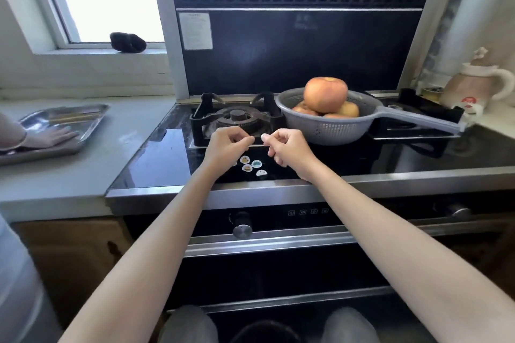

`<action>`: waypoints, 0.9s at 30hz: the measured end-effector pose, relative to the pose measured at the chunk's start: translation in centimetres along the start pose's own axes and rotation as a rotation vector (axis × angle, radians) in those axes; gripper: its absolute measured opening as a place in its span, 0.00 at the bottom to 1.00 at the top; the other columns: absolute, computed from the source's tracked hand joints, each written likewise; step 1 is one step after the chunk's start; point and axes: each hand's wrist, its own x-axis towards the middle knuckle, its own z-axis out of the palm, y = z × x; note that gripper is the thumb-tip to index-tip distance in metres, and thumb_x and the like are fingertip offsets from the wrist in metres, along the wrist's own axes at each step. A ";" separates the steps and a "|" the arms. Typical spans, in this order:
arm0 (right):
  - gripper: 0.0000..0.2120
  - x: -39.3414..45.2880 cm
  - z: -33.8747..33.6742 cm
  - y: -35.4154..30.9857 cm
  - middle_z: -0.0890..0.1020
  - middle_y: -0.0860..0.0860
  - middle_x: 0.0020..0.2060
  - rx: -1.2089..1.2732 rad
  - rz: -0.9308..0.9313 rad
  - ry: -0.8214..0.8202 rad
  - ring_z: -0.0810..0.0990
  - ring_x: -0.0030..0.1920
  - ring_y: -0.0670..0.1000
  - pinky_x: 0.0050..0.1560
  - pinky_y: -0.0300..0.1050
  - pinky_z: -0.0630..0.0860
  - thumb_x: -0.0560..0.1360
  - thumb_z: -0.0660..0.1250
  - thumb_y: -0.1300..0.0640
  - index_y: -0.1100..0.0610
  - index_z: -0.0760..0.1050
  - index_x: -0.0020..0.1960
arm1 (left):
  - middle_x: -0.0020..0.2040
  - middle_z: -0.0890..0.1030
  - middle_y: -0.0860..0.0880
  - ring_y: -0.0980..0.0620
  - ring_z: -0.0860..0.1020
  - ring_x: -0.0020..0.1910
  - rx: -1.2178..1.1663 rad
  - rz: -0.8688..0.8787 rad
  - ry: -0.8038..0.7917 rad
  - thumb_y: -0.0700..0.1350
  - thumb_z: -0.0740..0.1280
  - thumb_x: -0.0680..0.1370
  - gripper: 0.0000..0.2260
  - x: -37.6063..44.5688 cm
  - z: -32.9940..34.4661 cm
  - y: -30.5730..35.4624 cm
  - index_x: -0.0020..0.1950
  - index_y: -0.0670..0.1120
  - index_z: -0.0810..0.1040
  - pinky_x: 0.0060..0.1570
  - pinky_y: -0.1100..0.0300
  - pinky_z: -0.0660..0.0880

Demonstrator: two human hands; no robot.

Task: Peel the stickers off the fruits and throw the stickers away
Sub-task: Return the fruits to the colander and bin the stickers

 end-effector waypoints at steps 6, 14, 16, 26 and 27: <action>0.08 0.5 0.0 0.8 0.77 0.47 0.26 -0.075 0.042 -0.093 0.70 0.23 0.42 0.24 0.33 0.67 0.73 0.72 0.56 0.55 0.79 0.36 | 0.37 0.82 0.47 0.60 0.75 0.33 0.002 -0.067 -0.098 0.43 0.70 0.73 0.04 -0.2 -0.2 -0.6 0.40 0.47 0.83 0.34 0.68 0.70; 0.04 0.0 0.0 0.5 0.83 0.45 0.29 -0.195 0.012 -0.208 0.75 0.28 0.36 0.28 0.28 0.68 0.67 0.77 0.54 0.54 0.86 0.38 | 0.38 0.82 0.51 0.58 0.77 0.39 0.040 -0.157 -0.077 0.40 0.68 0.71 0.06 -0.5 -0.9 -0.5 0.39 0.47 0.84 0.28 0.76 0.68; 0.04 -0.1 0.0 0.5 0.84 0.46 0.30 -0.205 0.004 -0.224 0.76 0.30 0.36 0.30 0.28 0.69 0.66 0.78 0.54 0.53 0.86 0.38 | 0.37 0.82 0.53 0.59 0.77 0.39 0.029 -0.165 -0.078 0.39 0.68 0.70 0.07 -0.5 -0.9 -0.5 0.37 0.50 0.83 0.30 0.74 0.70; 0.02 -0.2 -0.1 0.5 0.86 0.55 0.38 -0.123 -0.010 -0.322 0.81 0.38 0.42 0.45 0.33 0.75 0.69 0.76 0.62 0.56 0.83 0.39 | 0.35 0.83 0.52 0.54 0.80 0.39 0.044 -0.142 -0.132 0.39 0.74 0.67 0.07 -0.5 -1.0 -0.9 0.38 0.52 0.83 0.38 0.64 0.72; 0.02 -0.2 -0.1 0.5 0.86 0.54 0.38 -0.114 -0.008 -0.328 0.81 0.37 0.41 0.44 0.31 0.75 0.70 0.75 0.62 0.57 0.83 0.39 | 0.34 0.83 0.54 0.56 0.80 0.38 0.043 -0.134 -0.138 0.39 0.74 0.67 0.08 -0.5 -1.1 -0.9 0.38 0.53 0.83 0.38 0.64 0.72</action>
